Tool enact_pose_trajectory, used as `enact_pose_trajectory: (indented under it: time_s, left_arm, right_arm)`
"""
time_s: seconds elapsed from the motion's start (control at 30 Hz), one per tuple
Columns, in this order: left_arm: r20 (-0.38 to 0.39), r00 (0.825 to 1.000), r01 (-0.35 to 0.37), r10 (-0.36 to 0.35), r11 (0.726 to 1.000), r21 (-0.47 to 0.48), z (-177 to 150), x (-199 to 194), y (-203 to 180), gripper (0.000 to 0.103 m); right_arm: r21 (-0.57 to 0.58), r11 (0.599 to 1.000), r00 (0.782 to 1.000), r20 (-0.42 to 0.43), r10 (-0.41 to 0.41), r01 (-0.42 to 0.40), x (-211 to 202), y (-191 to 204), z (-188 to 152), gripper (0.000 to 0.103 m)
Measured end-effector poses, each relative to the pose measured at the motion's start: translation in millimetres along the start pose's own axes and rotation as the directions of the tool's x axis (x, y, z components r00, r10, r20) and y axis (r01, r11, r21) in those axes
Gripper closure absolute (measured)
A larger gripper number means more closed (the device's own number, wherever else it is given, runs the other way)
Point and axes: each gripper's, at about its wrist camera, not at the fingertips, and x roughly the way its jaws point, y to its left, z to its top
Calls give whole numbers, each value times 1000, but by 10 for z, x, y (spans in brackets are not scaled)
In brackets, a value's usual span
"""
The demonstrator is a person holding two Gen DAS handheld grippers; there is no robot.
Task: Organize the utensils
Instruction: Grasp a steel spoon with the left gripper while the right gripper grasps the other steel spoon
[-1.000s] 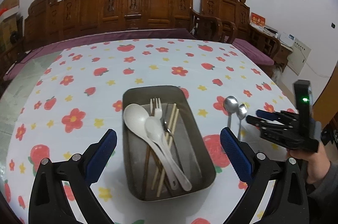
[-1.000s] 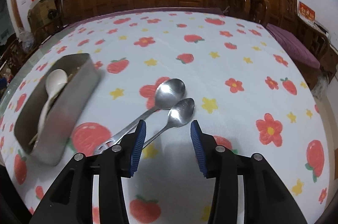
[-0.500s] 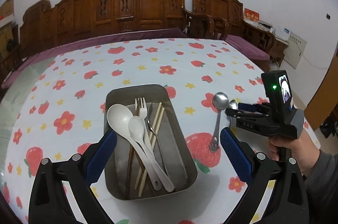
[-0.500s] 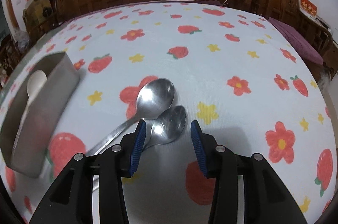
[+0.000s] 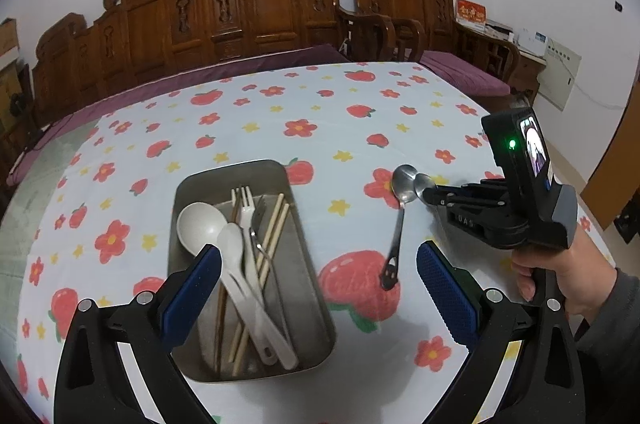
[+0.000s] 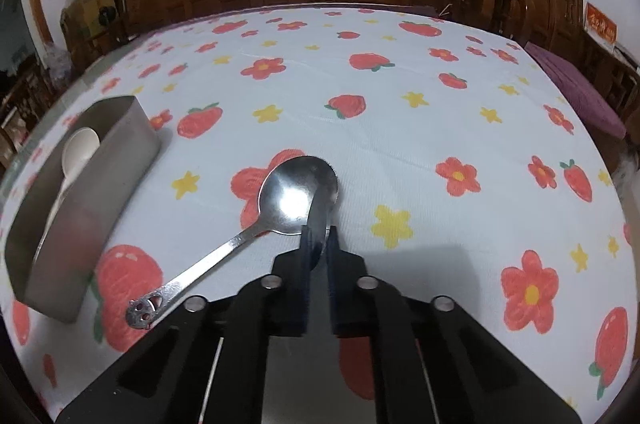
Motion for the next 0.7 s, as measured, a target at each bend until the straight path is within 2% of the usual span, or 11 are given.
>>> enact_pose_trajectory:
  time_s: [0.43,0.5,0.53,0.7]
  left_arm:
    - [-70,997,36,-30,995,90,102,428,-536,9]
    - [-84,996,49,-40,993,105,115,503,-603,20]
    - [-101,994,61,-49,992,113,126,566,-642,22]
    - [-171,983,92,-69,987,133,173,839,-781,43]
  right_arm:
    - [60,997,998,44,46,-48,-326,-369,-10,101]
    - [72,996,998,49,46,-49,-359,-449,-8,101]
    - [78,996,998,50,47,-51,-369,-483,-4,101]
    - [103,993,997,62,52,-58,-430,-630,10,101]
